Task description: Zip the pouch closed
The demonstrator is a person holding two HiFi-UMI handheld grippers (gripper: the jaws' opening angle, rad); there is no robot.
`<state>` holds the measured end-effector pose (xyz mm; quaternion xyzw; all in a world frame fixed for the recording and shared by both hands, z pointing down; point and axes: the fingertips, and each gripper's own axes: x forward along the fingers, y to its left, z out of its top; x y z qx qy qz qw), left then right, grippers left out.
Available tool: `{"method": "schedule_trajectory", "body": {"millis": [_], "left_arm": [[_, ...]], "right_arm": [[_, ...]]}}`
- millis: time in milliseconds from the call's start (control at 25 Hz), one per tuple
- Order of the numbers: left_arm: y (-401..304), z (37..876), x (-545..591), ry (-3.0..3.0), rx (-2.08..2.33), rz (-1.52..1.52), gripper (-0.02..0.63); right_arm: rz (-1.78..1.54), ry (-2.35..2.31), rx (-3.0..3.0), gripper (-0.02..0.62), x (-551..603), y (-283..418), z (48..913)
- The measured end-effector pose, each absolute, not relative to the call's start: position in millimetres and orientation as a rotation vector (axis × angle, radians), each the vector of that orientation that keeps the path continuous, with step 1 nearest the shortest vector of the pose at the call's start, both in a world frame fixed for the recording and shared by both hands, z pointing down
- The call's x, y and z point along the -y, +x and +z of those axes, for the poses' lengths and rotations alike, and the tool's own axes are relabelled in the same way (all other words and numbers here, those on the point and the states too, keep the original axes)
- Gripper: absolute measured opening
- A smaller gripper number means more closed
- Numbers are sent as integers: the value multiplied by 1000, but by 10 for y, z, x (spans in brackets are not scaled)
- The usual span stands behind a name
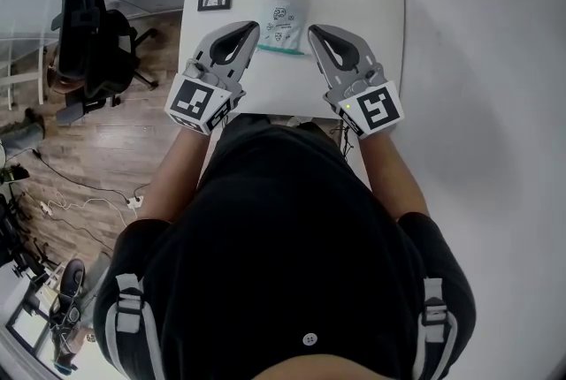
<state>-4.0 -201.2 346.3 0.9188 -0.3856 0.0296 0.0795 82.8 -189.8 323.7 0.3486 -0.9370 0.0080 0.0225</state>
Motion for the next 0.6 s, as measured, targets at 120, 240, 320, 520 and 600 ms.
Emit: {"method": "schedule_trajectory", "body": {"millis": [120, 240, 320, 520, 600], "left_arm": [[-23, 3411, 2009, 2759, 1167, 80, 8], [-16, 3365, 1994, 2767, 1168, 63, 8], [-20, 3363, 1989, 2770, 1169, 61, 8], [-42, 3380, 1983, 2776, 1178, 74, 8], [-48, 3362, 1999, 2785, 1191, 76, 8]], "right_arm": [[12, 1076, 2902, 9, 1893, 840, 3207], [7, 1084, 2898, 9, 1895, 843, 3194], [6, 1091, 2893, 9, 1908, 847, 3198], [5, 1099, 2890, 9, 1919, 879, 3190], [3, 1101, 2895, 9, 1921, 885, 3181]]}}
